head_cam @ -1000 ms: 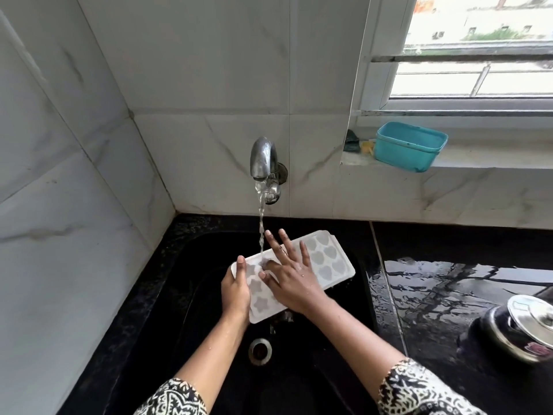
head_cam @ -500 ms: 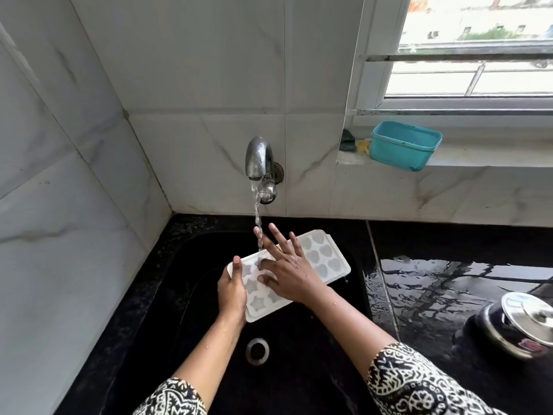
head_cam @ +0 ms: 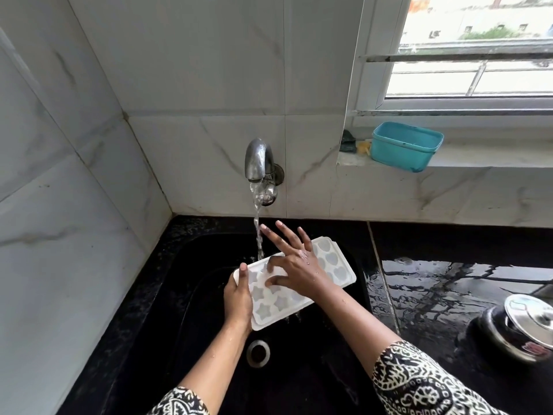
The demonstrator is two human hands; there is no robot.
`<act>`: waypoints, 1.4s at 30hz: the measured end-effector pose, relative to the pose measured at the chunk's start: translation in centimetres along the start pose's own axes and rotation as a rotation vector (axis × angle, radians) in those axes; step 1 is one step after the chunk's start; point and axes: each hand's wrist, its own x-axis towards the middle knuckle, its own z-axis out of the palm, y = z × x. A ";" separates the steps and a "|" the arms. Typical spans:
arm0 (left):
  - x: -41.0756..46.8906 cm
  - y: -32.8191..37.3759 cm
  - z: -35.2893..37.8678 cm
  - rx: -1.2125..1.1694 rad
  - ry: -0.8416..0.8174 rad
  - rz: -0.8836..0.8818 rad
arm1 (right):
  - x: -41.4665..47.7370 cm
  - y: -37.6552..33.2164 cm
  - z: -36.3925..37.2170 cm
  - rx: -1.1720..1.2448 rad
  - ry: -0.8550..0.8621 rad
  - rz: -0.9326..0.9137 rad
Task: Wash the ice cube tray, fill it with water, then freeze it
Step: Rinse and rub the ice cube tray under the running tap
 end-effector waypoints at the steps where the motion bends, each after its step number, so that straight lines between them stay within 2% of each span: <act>1: 0.0 0.0 0.0 0.000 0.001 0.004 | 0.1 0.0 -0.2 0.004 -0.027 0.005; 5: 0.1 0.5 -0.3 -0.006 0.019 0.020 | 0.3 0.0 -0.6 -0.039 -0.188 -0.113; 8: 0.0 0.6 -0.4 -0.011 0.019 0.024 | 0.3 -0.3 -0.4 -0.102 -0.151 -0.166; 10: -0.1 0.5 -0.5 -0.011 0.020 0.022 | 0.3 -0.8 -0.3 -0.100 -0.121 -0.127; 15: 0.1 0.4 -0.3 -0.036 0.026 0.007 | 0.0 -2.3 -0.3 -0.017 -0.117 0.118; 19: 0.0 0.6 0.2 -0.071 0.029 0.009 | 1.1 -5.6 -0.8 0.223 -0.351 0.487; 21: 0.2 0.6 0.2 -0.089 0.026 0.014 | 1.7 -7.0 -0.9 0.372 -0.386 0.619; 24: 0.8 0.9 -0.2 -0.080 0.058 0.030 | 1.0 -6.8 -1.0 0.358 -0.331 0.555; 31: 0.5 1.5 -0.9 -0.013 0.022 0.039 | 0.0 -2.7 -1.3 -0.106 -0.158 0.069; 34: 0.8 1.5 -1.0 -0.020 0.024 0.041 | -0.3 -1.5 -0.7 -0.140 -0.146 -0.031; 37: 0.7 1.7 -0.8 -0.027 0.035 0.058 | -0.6 -2.3 -0.7 -0.008 -0.111 0.047; 40: 0.3 1.3 -0.3 -0.039 0.052 0.022 | -1.2 -3.6 -1.5 0.297 -0.216 0.312; 42: 0.3 1.2 -0.2 -0.044 0.066 -0.001 | -2.1 -4.1 -1.9 0.422 -0.212 0.422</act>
